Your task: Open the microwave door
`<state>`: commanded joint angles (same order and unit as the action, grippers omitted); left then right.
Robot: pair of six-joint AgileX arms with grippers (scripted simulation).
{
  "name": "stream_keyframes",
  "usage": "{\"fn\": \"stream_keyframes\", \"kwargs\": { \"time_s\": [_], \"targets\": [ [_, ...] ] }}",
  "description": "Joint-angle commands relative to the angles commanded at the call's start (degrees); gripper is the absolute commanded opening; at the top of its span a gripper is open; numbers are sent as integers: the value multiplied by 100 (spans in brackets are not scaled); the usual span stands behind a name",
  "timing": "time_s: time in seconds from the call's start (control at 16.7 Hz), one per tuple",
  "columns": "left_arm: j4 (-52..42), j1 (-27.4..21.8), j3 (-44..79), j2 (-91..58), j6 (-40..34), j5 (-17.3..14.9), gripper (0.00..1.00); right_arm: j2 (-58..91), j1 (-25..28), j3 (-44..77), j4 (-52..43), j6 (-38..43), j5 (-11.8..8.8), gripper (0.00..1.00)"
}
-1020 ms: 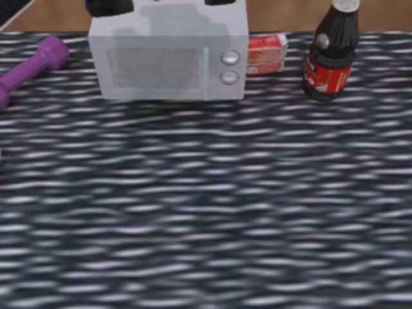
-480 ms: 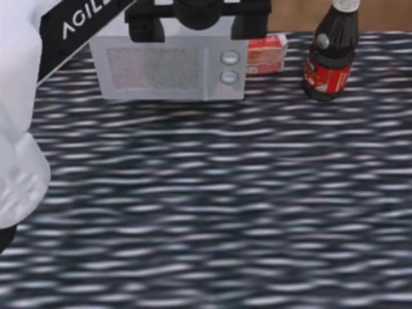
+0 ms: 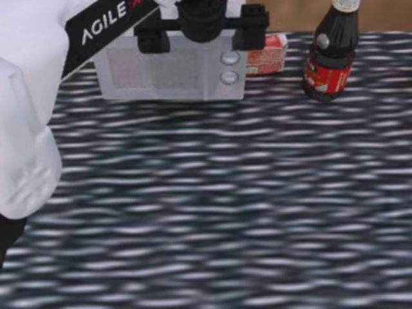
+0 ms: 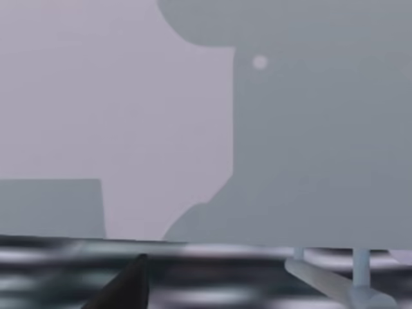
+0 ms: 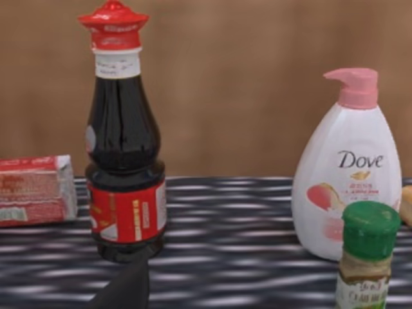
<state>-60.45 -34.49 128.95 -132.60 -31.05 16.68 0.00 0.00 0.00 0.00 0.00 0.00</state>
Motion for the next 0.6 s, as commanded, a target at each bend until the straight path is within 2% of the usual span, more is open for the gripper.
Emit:
{"fn": "stream_keyframes", "kwargs": {
  "time_s": [0.18,0.42,0.6],
  "targets": [
    [402,92,-170,-219,88,-43,100,0,0,0,0,0,0,100],
    [419,96,-178,-231,93,-45,100,0,0,0,0,0,0,100],
    [419,96,-178,-231,93,-45,77,0,0,0,0,0,0,100]
  ]
}}
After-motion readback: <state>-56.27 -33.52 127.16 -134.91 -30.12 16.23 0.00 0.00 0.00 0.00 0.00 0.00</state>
